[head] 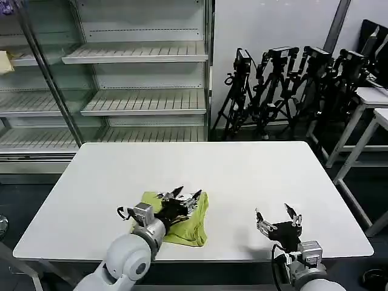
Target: Fold and organize the clothes.
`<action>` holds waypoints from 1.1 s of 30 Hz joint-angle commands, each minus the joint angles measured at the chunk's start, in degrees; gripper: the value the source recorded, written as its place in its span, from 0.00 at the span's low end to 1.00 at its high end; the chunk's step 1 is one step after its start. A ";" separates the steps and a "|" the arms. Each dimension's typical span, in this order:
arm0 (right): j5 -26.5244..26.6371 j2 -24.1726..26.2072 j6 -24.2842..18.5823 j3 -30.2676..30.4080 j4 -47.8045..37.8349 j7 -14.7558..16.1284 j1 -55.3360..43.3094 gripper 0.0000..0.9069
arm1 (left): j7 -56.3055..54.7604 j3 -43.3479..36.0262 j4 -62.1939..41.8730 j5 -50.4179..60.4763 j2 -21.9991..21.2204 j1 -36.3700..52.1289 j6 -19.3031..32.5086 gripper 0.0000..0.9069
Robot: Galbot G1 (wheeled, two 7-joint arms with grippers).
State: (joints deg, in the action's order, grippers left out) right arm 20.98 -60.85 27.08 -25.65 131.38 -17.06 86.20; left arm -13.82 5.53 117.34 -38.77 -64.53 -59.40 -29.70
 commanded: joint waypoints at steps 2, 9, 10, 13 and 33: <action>0.16 0.40 -0.55 -0.52 0.73 0.11 -1.24 1.00 | 4.17 17.98 -2.36 11.47 7.67 -9.33 3.42 1.00; 0.12 0.43 -0.61 0.24 0.93 0.05 -1.83 1.00 | 0.10 19.39 0.02 3.77 5.26 -16.12 -1.83 1.00; 0.12 0.41 -0.60 0.24 0.93 0.08 -1.77 1.00 | 0.02 18.58 0.17 3.47 4.51 -16.24 -1.85 1.00; -0.01 0.33 -0.84 0.06 1.02 0.12 -1.10 1.00 | -0.34 16.57 -0.55 1.74 2.79 -15.69 -1.71 1.00; -0.63 -0.05 -1.55 -0.43 1.16 0.39 0.44 1.00 | 1.63 13.32 -5.52 2.64 -0.73 -13.86 -0.11 0.01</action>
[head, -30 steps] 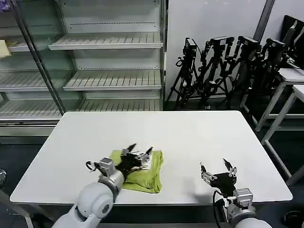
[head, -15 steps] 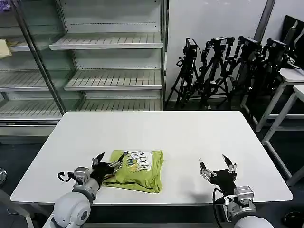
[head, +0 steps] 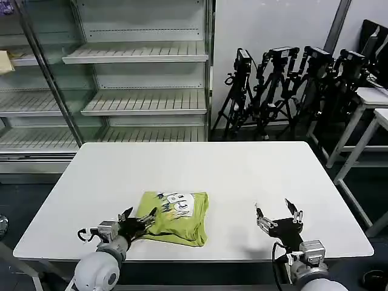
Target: Fold and organize the clothes.
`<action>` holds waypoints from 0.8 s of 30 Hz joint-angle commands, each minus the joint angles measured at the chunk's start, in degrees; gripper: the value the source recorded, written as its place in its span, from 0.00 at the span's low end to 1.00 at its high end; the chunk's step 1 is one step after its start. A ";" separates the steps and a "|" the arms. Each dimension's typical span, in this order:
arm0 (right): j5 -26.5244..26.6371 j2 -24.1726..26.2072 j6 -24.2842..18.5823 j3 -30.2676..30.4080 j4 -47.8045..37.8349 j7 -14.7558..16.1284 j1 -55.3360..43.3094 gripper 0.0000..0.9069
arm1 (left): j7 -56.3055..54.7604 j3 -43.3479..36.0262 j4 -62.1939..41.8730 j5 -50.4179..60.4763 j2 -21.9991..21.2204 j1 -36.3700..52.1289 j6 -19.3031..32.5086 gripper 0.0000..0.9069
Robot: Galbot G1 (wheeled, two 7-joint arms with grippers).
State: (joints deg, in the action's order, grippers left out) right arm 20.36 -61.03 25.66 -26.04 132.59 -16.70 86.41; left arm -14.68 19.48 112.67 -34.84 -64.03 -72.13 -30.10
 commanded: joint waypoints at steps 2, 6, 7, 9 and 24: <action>-0.02 0.19 -0.14 0.01 0.05 0.02 0.29 1.00 | 2.53 -0.82 -1.34 -0.80 -1.70 -0.81 0.52 0.01; -0.02 0.38 -0.17 -0.12 0.32 0.07 0.67 1.00 | 2.58 -0.54 -2.18 -0.18 -1.92 -0.69 0.76 0.01; -0.02 0.43 -0.19 -0.12 0.33 0.06 0.72 1.00 | 2.63 -0.42 -2.30 -0.08 -1.90 -0.78 0.76 0.01; -0.03 0.42 -0.25 -0.10 0.28 0.07 0.74 1.00 | 2.70 -0.33 -2.26 0.06 -1.93 -0.94 0.77 0.01; -0.37 0.16 -0.32 0.46 0.42 0.01 0.95 1.00 | 2.90 4.46 -0.91 -14.27 -5.48 -0.88 1.43 0.01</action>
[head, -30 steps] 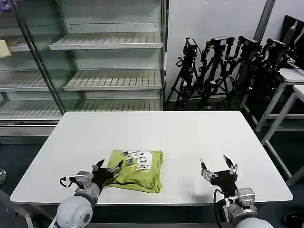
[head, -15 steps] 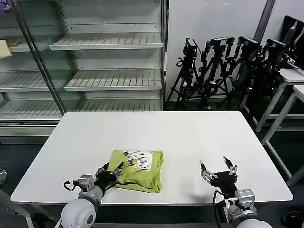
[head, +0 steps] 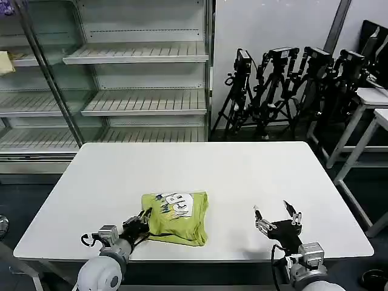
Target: Fold and organize the clothes.
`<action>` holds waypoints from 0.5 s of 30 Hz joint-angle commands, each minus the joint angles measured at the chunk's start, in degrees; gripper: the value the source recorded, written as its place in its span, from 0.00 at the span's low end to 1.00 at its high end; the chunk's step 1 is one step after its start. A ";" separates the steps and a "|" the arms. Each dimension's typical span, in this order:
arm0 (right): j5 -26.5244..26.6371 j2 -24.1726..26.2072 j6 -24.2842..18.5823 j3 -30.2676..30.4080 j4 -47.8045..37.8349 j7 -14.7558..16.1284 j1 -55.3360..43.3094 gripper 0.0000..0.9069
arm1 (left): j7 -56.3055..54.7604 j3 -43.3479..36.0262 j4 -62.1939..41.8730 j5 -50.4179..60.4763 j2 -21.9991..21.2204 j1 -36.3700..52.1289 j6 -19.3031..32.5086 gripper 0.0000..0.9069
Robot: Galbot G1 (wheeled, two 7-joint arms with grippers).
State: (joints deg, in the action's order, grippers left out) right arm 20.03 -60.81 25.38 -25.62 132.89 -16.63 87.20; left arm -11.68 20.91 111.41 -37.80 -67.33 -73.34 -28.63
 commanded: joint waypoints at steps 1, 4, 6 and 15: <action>-0.09 -0.05 -0.02 0.06 0.13 -0.06 0.14 1.00 | -0.04 4.00 0.94 -12.74 -2.11 0.55 -0.15 0.01; -0.14 -0.10 -0.01 0.24 0.17 -0.10 -0.04 1.00 | 0.19 6.51 1.86 -14.32 -0.97 1.68 -0.84 0.00; -0.13 -0.15 -0.03 0.30 0.20 -0.08 -0.15 1.00 | 1.32 8.60 1.90 -14.09 1.26 2.27 -1.26 0.00; -0.14 -0.62 -0.50 1.07 -0.07 0.09 -0.53 1.00 | 10.44 22.78 -2.69 -5.58 19.00 1.75 -2.55 0.00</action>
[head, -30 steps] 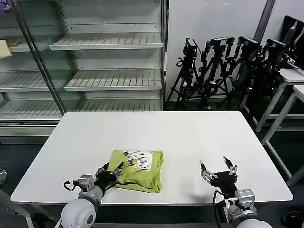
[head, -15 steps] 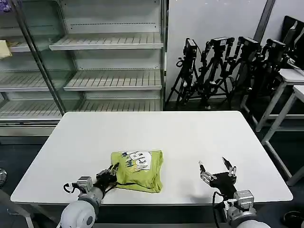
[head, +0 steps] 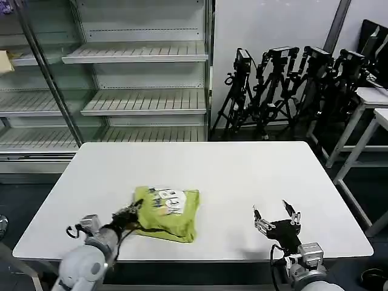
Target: Fold and organize the clothes.
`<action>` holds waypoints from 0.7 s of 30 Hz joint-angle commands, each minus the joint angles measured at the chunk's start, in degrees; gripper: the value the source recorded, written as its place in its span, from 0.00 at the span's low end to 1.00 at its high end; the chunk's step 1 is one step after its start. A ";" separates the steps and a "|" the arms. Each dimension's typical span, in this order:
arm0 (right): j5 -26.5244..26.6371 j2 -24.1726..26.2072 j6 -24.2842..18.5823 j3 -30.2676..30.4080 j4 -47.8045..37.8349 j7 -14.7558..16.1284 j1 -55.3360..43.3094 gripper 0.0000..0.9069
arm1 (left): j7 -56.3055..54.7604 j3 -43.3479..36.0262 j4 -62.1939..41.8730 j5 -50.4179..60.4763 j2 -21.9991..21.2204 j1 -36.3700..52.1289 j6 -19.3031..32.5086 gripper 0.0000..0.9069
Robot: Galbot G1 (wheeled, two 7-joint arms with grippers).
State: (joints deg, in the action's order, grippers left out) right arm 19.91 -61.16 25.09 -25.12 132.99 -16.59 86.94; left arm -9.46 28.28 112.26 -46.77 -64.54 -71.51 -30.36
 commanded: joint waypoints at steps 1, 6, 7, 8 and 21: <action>-0.02 -0.38 -0.29 0.80 -0.21 0.07 -0.43 1.00 | 8.98 16.89 -4.23 3.62 18.07 -0.10 -0.81 0.00; 0.03 -0.59 -0.31 1.69 -0.22 0.08 -1.46 1.00 | 12.40 22.73 -6.64 7.21 27.15 0.05 -0.84 0.00; 0.03 -0.61 -0.31 1.80 -0.23 0.07 -1.62 1.00 | 13.15 23.64 -6.49 8.01 28.08 0.04 -1.15 0.00; 0.03 -0.61 -0.31 1.81 -0.27 0.08 -1.73 1.00 | 13.86 24.26 -6.28 9.16 29.22 0.01 -1.34 0.00; 0.18 0.01 -0.96 -0.11 -1.39 0.21 -0.34 1.00 | 0.98 -11.45 16.35 8.54 13.70 -1.70 -2.61 0.00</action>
State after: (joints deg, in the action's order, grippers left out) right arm 20.07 -61.50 24.30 -24.42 132.07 -16.38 86.12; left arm 0.00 44.63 114.05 -38.18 -42.36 -73.10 -32.38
